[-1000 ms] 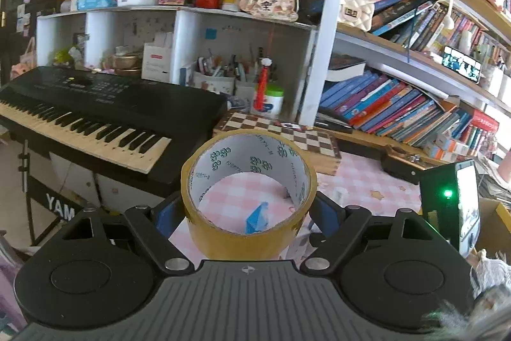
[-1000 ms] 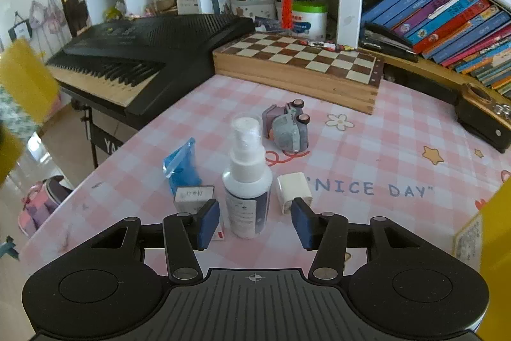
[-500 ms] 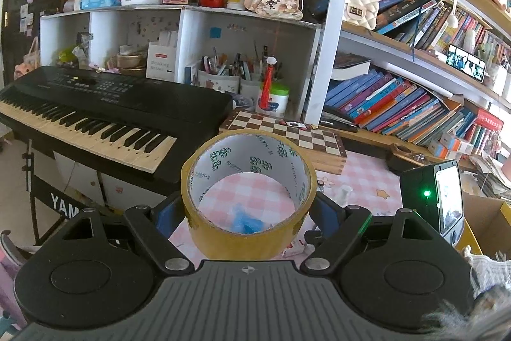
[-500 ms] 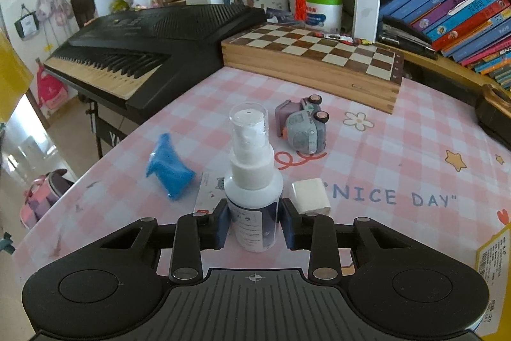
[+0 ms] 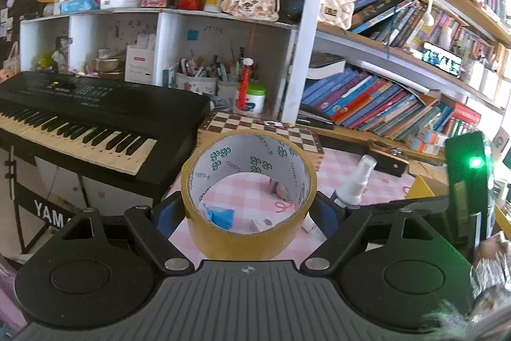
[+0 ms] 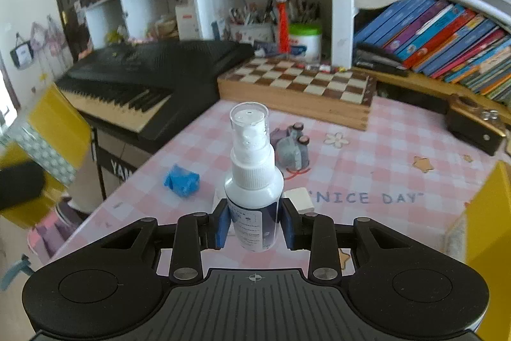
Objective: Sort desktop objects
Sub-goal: 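Close the right tool around the white spray bottle while the left tool holds the tape, then carry the tape roll with the left tool while the right tool carries the bottle to the box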
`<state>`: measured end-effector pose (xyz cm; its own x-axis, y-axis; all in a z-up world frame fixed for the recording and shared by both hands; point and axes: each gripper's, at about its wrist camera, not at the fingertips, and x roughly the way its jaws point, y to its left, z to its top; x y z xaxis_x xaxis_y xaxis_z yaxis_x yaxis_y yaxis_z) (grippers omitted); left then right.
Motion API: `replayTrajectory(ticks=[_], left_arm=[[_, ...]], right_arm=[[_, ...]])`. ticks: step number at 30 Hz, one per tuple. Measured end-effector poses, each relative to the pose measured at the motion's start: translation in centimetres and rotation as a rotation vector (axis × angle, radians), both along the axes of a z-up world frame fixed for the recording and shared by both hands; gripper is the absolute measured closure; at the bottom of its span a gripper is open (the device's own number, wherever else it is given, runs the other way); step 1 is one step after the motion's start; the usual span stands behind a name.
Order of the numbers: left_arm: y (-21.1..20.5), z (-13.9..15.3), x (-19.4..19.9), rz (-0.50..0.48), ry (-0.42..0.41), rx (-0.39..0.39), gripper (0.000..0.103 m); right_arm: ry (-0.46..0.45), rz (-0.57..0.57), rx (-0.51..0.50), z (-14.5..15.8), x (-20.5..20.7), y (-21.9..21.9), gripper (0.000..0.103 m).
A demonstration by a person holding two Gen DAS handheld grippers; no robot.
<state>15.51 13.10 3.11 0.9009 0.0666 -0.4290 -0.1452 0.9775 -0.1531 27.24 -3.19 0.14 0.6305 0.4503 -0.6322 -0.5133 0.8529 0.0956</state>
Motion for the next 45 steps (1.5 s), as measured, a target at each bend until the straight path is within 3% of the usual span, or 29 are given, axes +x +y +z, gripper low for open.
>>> replayTrajectory(ticks=[15,32,45], left_arm=[[0.0,1.4,-6.0,-0.137,-0.05,-0.069,0.021],[-0.2,1.1,-14.6,-0.264,-0.039,-0.081,0.021],[-2.7,0.5,-17.4,-0.434,-0.017,-0.088,0.021]], right_arm=[[-0.025,-0.106,0.068,4.8,-9.1,-3.2,0.071],[0.027,-0.201,0.066,4.4,-20.1,-4.1,0.071],[0.06,-0.382,0.068,3.4,-26.6,-7.0,0.071]])
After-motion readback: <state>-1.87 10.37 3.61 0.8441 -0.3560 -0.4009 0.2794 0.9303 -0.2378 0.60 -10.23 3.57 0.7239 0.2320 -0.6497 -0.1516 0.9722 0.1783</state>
